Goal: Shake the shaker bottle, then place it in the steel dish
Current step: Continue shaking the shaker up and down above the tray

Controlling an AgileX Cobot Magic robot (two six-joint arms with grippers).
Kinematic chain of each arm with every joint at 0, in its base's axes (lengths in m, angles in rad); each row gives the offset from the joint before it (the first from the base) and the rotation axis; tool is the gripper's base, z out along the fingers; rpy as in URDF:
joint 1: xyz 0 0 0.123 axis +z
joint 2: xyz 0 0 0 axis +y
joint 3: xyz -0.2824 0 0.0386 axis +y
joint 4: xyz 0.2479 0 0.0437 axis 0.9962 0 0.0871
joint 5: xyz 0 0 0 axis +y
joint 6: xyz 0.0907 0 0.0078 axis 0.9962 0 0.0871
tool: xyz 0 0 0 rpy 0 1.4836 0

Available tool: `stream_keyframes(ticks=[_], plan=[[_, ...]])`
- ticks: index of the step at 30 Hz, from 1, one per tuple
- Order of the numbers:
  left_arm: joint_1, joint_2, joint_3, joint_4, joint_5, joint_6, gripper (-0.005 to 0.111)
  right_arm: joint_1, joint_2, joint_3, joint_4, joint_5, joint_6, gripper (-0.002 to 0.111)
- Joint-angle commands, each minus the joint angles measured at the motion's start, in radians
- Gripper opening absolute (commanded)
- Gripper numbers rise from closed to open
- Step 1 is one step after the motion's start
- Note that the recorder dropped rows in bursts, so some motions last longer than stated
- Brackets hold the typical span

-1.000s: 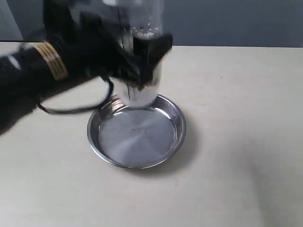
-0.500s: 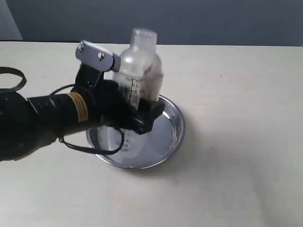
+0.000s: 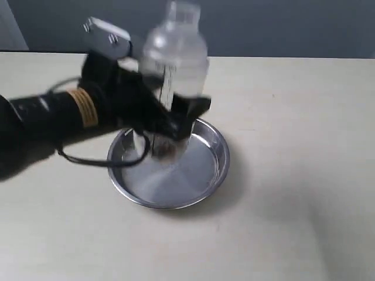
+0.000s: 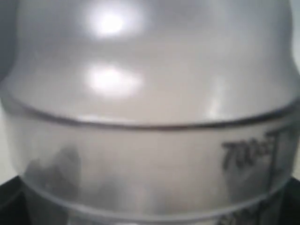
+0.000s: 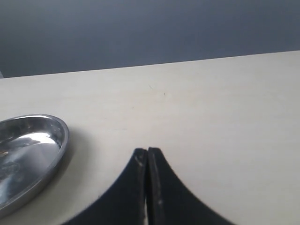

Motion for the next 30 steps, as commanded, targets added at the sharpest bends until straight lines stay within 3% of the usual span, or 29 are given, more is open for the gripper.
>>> stream_keyframes(ticks=[1, 4, 7, 9, 14, 17, 20, 22, 25, 28, 30], plan=[[-0.003, 0.030, -0.004, 0.021, -0.026, 0.037, 0.000, 0.002, -0.005, 0.001, -0.003, -0.008, -0.004, -0.001], [0.008, 0.107, 0.010, -0.070, -0.049, -0.010, 0.000, 0.002, -0.005, 0.001, -0.003, -0.008, -0.004, -0.001], [0.010, -0.046, -0.061, -0.022, -0.147, 0.022, 0.000, 0.002, -0.005, 0.001, -0.003, -0.008, -0.004, -0.001], [0.010, -0.076, -0.081, 0.005, -0.115, 0.062, 0.000, 0.002, -0.005, 0.001, -0.003, -0.008, -0.004, -0.001], [0.008, 0.146, 0.037, -0.080, -0.037, -0.041, 0.000, 0.002, -0.005, 0.001, -0.003, -0.008, -0.004, -0.001], [0.008, 0.029, 0.005, -0.010, -0.144, -0.090, 0.000, 0.002, -0.005, 0.001, -0.003, -0.008, -0.004, -0.001], [0.011, -0.071, -0.052, 0.041, -0.154, 0.046, 0.000, 0.002, -0.005, 0.001, -0.003, -0.008, -0.004, -0.001], [0.006, -0.016, -0.015, 0.019, -0.059, 0.034, 0.000, 0.002, -0.005, 0.001, 0.001, -0.008, -0.004, -0.001], [0.011, 0.126, 0.047, -0.038, -0.105, 0.005, 0.000, 0.002, -0.005, 0.001, 0.001, -0.008, -0.004, -0.001], [0.032, 0.010, -0.026, -0.031, -0.251, 0.020, 0.000, 0.002, -0.005, 0.001, 0.001, -0.008, -0.004, -0.001], [0.040, -0.072, -0.096, 0.002, -0.196, 0.069, 0.000, 0.002, -0.005, 0.001, 0.001, -0.008, -0.004, -0.001]])
